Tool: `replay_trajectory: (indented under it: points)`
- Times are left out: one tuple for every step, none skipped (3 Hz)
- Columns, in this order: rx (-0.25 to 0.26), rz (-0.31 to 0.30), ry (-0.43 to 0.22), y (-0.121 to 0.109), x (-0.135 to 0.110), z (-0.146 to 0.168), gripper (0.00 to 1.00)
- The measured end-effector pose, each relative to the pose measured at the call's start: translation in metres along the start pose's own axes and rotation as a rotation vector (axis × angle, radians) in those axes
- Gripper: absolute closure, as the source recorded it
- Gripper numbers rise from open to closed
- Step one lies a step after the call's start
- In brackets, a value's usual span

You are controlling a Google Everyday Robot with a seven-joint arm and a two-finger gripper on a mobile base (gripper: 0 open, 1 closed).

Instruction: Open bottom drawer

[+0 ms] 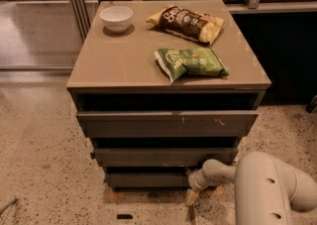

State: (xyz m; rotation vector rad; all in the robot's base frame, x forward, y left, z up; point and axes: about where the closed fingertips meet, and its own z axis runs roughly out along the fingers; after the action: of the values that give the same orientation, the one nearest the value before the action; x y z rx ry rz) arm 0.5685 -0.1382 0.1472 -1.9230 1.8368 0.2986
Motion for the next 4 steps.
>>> replay_trajectory:
  points:
    - [-0.001, 0.001, 0.000, 0.000, -0.001, -0.002, 0.00]
    - [-0.033, 0.025, 0.005, 0.006, 0.001, -0.004, 0.00]
    - [-0.055, 0.054, -0.008, 0.014, 0.005, -0.010, 0.00]
    - [-0.055, 0.054, -0.008, 0.013, 0.004, -0.013, 0.00]
